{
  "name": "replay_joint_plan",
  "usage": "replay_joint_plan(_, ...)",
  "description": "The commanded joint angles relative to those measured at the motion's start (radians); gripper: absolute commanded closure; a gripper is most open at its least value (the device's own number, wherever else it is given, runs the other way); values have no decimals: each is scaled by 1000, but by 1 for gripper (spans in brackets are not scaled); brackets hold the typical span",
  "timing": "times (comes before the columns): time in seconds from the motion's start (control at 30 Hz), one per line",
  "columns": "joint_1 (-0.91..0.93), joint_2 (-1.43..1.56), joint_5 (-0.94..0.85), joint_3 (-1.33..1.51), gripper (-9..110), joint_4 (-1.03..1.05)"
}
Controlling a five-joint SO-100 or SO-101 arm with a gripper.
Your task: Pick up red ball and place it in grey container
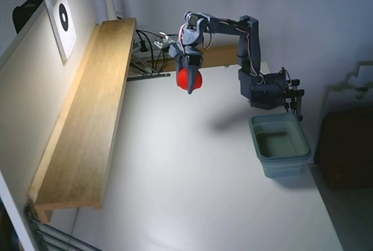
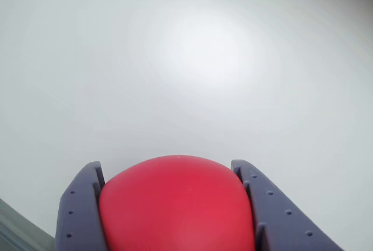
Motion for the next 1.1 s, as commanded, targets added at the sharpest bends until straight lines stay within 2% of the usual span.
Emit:
replay_joint_plan(0.0, -114, 18, 3, -50, 78, 15)
replay_joint_plan(0.93, -938, 18, 3, -50, 78, 15)
replay_joint_plan(1.07, -970, 18, 3, -50, 78, 15)
